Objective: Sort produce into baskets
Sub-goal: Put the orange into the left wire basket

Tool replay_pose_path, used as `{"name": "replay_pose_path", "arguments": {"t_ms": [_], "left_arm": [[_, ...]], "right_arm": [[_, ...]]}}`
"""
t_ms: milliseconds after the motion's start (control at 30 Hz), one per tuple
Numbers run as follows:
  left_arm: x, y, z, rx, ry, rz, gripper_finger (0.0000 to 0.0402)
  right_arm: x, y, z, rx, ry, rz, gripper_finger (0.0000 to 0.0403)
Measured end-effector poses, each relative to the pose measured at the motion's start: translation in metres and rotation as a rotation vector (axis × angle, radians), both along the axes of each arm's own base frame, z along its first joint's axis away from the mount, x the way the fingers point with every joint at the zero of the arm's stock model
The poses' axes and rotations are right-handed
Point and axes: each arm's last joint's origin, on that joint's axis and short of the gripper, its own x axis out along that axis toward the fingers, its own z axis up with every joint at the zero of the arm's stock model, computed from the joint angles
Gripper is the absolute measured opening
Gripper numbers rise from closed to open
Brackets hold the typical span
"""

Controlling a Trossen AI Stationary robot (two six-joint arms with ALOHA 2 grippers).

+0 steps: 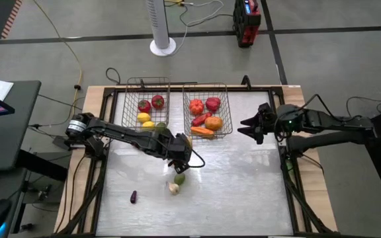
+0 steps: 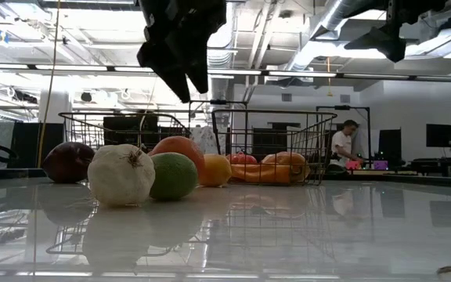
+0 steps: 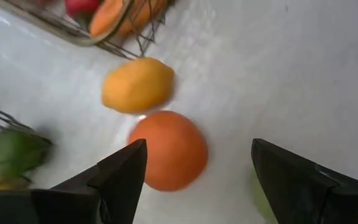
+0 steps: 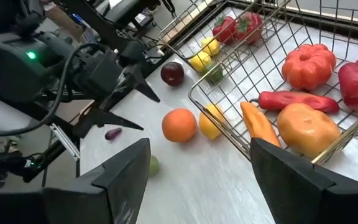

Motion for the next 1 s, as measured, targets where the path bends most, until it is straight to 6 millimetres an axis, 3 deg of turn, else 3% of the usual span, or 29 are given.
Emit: {"name": "replay_pose_path", "arguments": {"t_ms": [267,567,833,1000], "left_arm": [[-0.023,0.003,-0.026,-0.068,-0.034,-0.009,0.0277],[-0.028,0.021,-0.024,-0.087,-0.121,0.083,0.028],[-0.017,0.027,-0.032,-0.062,-0.143,0.044,0.0345],[-0.012,0.03,-0.054,-0.039,-0.054,-0.012,0.0371]], "right_arm": [[0.0,0.001,0.0,0.002,-0.001,0.006,0.0301],[0.0,0.002,0.0,-0.005,0.006,0.017,0.0301],[0.0,0.002,0.0,-0.001,0.004,0.014,0.0301],[0.0,0.002,0.0,0.003,0.003,-0.006,0.0301]]}}
